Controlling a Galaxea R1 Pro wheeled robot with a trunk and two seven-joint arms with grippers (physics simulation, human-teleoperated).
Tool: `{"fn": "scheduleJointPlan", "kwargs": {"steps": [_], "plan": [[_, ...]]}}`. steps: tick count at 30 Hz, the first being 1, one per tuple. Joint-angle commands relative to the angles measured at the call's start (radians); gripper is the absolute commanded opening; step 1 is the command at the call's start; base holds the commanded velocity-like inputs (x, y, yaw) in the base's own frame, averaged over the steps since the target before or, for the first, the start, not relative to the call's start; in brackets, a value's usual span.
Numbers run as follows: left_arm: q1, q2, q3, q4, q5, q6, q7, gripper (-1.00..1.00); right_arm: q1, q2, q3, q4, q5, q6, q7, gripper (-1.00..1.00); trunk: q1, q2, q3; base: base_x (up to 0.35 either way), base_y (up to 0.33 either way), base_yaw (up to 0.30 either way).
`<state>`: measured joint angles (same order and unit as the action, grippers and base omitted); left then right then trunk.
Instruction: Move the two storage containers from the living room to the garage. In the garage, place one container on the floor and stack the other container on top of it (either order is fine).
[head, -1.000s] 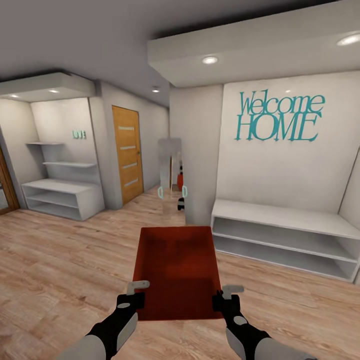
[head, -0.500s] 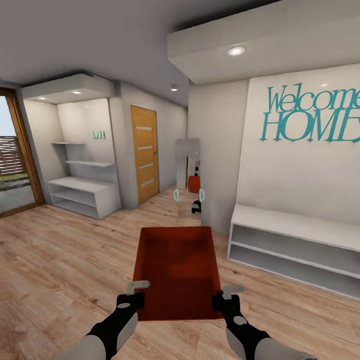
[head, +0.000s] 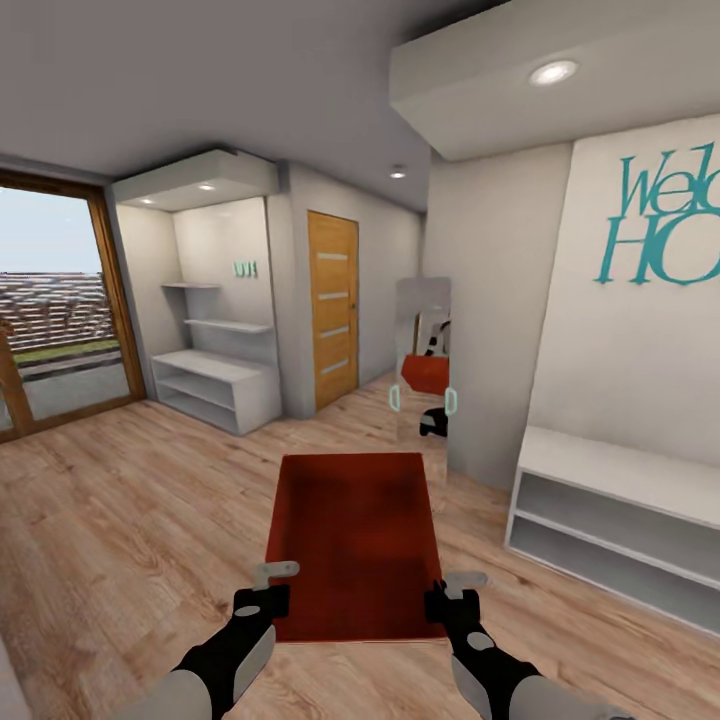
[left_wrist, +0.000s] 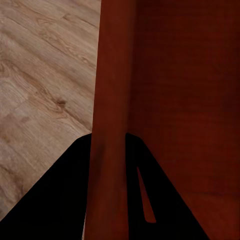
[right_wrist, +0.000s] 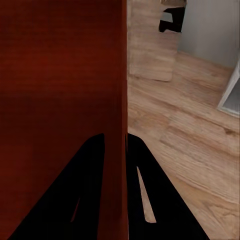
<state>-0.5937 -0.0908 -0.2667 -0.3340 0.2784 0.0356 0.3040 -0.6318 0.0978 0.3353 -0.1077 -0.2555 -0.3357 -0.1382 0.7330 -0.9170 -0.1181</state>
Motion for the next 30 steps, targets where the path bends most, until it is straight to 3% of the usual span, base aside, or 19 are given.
{"fn": "scheduleJointPlan", "kwargs": {"steps": [1, 12, 30], "plan": [[-0.002, 0.011, 0.036, -0.003, -0.002, 0.004, 0.011, -1.0, 0.0, -0.003, -0.004, 0.0, -0.014, -0.006, -0.001, -1.0, 0.001, -0.001, -0.002, 0.322, 0.0, 0.272], [-0.002, 0.011, 0.036, -0.003, -0.002, 0.004, 0.011, -1.0, 0.0, -0.003, -0.004, 0.0, -0.014, -0.006, -0.001, -1.0, 0.001, -0.001, -0.002, 0.322, 0.0, 0.256], [-0.002, 0.011, 0.036, -0.002, -0.002, 0.004, 0.011, -1.0, 0.0, -0.004, -0.004, 0.0, -0.015, -0.005, -0.001, -1.0, 0.001, -0.001, -0.002, 0.322, 0.0, 0.013]]}}
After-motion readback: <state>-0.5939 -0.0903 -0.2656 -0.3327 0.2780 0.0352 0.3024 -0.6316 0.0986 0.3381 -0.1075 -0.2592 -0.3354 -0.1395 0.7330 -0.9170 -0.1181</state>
